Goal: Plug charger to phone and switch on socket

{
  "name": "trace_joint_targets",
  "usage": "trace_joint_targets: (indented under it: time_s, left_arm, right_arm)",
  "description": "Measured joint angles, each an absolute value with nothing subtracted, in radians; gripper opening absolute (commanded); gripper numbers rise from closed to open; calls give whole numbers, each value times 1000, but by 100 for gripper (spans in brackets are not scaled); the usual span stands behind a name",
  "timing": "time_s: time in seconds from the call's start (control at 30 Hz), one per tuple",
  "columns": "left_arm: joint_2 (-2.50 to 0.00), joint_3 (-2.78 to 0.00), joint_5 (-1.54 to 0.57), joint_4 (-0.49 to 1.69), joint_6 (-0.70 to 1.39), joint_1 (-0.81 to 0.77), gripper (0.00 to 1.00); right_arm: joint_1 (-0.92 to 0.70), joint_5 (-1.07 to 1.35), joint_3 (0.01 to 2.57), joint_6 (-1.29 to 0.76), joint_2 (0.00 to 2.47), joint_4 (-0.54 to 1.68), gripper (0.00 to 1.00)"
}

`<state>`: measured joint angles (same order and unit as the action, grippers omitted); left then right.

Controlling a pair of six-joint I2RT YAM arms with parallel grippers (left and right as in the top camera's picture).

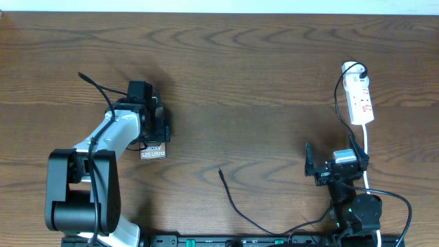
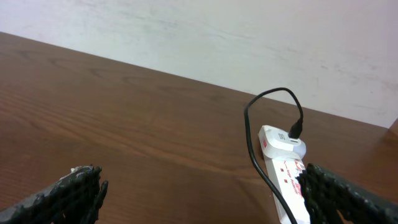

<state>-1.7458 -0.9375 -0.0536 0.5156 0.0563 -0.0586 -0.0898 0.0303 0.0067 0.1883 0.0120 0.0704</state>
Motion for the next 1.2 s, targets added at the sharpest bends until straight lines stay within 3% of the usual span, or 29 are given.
trace_joint_targets:
  time_s: [0.47,0.5,0.57,0.63,0.77,1.2]
  left_arm:
    - [-1745,-937,-54,516,56,-59,62]
    - [-1745,-937,-54,516,57,-59,63]
    - [-1745,-937,-54,516,57,-59,78]
    - [-1745,-937,-54,516,57,-59,85]
    - [-1745,-935,-54,514,56,-59,94]
    - [-1745,-929,-49,464,56,-60,97]
  right_arm:
    - [-90,30,7,188,12,70,99]
    - [-90,30,7,188,12,70,99]
    - [-90,30,7,188,12,70,99]
    - [-90,30,7,188,12,70,99]
    - [-90,30,7,188,12,70,99]
    - [-90,30,7,188,12,70,99]
